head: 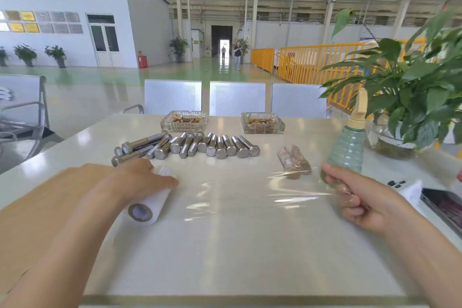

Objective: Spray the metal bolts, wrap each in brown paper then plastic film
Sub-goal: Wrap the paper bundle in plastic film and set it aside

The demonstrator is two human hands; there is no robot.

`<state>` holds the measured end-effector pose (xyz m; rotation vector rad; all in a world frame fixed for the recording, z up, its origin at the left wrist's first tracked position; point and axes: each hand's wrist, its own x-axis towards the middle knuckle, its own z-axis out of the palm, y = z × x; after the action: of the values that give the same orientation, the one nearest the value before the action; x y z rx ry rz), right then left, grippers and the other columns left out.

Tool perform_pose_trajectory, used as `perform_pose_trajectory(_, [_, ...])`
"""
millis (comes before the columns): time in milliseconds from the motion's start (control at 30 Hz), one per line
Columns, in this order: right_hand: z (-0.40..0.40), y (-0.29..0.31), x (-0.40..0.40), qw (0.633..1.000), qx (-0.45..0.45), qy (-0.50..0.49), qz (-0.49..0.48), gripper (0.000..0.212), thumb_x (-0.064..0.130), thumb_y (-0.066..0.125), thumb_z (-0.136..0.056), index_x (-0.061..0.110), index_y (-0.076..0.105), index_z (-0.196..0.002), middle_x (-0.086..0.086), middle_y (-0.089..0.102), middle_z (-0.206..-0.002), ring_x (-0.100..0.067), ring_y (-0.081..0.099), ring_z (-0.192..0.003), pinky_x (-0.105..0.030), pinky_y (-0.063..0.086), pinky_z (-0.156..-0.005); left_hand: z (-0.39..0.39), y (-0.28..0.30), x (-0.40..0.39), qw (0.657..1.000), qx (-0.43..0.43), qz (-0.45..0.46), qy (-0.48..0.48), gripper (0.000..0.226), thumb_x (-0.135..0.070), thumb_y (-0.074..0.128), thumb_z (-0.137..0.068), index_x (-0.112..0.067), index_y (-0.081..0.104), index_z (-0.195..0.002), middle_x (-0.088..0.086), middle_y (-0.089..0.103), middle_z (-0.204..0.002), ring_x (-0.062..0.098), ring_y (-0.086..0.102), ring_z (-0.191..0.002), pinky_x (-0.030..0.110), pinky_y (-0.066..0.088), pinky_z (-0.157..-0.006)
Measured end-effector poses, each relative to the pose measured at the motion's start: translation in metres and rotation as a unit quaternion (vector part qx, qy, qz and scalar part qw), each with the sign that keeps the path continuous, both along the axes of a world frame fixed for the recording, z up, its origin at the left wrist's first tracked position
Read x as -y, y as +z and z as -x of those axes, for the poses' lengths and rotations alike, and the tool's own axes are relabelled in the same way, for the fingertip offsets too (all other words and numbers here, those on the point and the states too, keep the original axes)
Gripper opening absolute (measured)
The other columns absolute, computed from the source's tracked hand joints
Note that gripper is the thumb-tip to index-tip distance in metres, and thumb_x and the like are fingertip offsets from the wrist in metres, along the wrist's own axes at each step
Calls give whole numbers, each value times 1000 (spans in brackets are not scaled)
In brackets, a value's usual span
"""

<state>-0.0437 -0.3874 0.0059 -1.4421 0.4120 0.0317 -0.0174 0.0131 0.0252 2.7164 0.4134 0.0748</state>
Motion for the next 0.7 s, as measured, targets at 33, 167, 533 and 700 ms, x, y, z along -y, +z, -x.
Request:
perform_pose_trajectory(33, [-2, -2, 2, 999, 4, -25, 44, 25, 34, 78, -88, 14, 64, -82, 7, 37, -53, -5, 25, -31, -12, 16, -34, 0, 0, 1, 1000, 1, -4, 1, 54, -66, 69, -79, -20, 61, -106, -10, 49, -85, 17, 51, -86, 26, 31, -59])
perform_pose_trajectory(167, [-8, -14, -2, 908, 20, -121, 400, 30, 35, 68, -91, 12, 73, -74, 0, 61, -55, -24, 58, -54, -29, 44, -53, 0, -4, 1, 999, 29, -34, 7, 49, -64, 66, -81, -23, 60, -107, -8, 48, -84, 15, 46, -81, 30, 32, -64])
perform_pose_trajectory(533, [-4, -34, -21, 675, 42, -117, 727, 22, 38, 52, -96, 23, 38, -88, -1, 43, -74, -29, 44, -70, -33, 34, -61, 14, 0, 1, 979, 137, -133, -69, 21, -29, 61, -94, -44, 57, -80, -4, 46, -108, 22, 44, -103, 42, 50, -87])
perform_pose_trajectory(700, [-5, -37, -15, 656, 68, -92, 746, 18, 39, 49, -99, 26, 40, -89, 0, 50, -78, -29, 46, -67, -33, 34, -60, 31, -5, 23, 964, 90, -243, -65, 23, -34, 53, -95, -31, 60, -116, -2, 40, -122, 24, 40, -119, 40, 49, -87])
